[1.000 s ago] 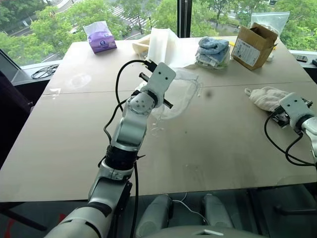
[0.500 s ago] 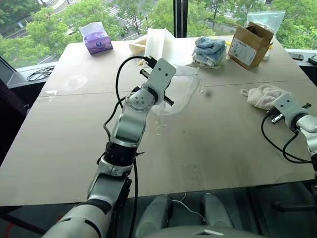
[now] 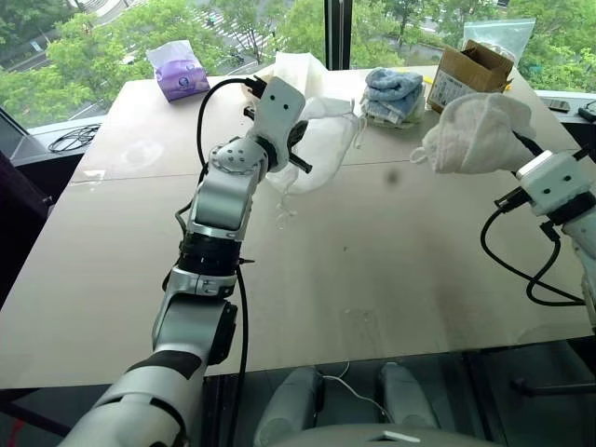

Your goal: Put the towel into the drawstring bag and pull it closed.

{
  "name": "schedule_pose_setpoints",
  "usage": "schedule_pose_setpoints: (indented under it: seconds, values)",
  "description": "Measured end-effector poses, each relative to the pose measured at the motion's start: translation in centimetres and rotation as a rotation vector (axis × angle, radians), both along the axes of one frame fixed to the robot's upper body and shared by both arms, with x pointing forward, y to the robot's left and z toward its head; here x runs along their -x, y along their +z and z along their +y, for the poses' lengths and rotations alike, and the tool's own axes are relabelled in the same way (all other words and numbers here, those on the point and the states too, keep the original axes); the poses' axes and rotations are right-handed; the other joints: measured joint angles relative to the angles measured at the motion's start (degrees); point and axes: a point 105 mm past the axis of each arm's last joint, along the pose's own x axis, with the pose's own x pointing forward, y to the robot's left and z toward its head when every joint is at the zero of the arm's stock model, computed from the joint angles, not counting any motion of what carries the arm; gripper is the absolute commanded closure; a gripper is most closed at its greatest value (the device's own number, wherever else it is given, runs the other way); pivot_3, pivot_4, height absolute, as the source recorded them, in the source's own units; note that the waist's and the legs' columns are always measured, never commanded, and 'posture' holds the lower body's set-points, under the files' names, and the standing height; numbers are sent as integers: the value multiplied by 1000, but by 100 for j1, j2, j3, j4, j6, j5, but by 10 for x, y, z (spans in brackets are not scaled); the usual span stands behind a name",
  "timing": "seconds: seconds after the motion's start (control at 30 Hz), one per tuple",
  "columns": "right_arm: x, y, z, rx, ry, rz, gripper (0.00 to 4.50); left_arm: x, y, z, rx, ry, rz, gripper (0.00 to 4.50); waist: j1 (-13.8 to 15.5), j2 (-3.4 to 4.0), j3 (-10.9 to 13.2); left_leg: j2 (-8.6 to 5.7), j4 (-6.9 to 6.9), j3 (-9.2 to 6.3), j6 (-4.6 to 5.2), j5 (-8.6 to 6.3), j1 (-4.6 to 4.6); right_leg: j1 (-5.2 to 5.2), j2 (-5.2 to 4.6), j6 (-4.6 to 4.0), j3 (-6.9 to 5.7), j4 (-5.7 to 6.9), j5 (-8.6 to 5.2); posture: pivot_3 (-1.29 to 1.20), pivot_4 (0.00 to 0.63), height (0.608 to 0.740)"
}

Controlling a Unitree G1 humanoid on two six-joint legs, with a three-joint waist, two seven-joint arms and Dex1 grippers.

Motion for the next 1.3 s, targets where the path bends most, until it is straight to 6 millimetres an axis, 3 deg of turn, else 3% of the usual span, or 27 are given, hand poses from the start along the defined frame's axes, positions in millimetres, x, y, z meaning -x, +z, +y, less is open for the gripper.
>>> schedule_pose_setpoints:
  seconds: [0.13,0.23,0.4,0.5,0.7,0.87,1.03,1.3]
  values:
    - [14,9,47,7,110,-43,4468,4,-3,-10,-9,-66,28,4500,5,0,0,0,12,0,0,0,0,2,1,0,-1,6,0,0,150,740]
    - [21,-1,84,63,201,-42,4468,5,-6,-17,-11,-100,58,4500,7,0,0,0,12,-2,0,0,0,1,2,0,-3,7,0,0,150,740]
    - [23,-21,112,212,245,-33,4468,7,-7,-22,-39,-133,77,4500,9,0,0,-1,12,-3,0,0,-1,1,2,0,-4,5,0,0,150,740]
    - [26,-44,124,356,292,26,4468,10,-11,-26,-30,-164,113,4500,6,0,0,-1,12,-5,0,0,-1,1,3,0,-6,6,0,0,150,740]
    - [20,-70,123,476,304,136,4468,17,-14,-35,-12,-228,161,4500,4,-1,1,-1,12,-5,0,0,-1,1,3,0,-5,6,0,0,150,740]
    - [8,-72,119,524,259,170,4468,27,-9,-44,9,-279,171,4500,-1,-1,1,-1,12,-5,0,0,0,1,3,0,-4,7,0,0,150,740]
    - [-12,-81,110,453,136,283,4468,42,-24,-50,31,-340,269,4500,3,-1,1,0,12,-6,0,0,-1,0,2,-1,-4,8,0,0,150,740]
    - [-15,-85,95,454,69,298,4468,37,-21,-44,62,-284,276,4500,13,-1,1,-1,12,-7,0,0,-1,0,2,-1,-5,7,0,0,150,740]
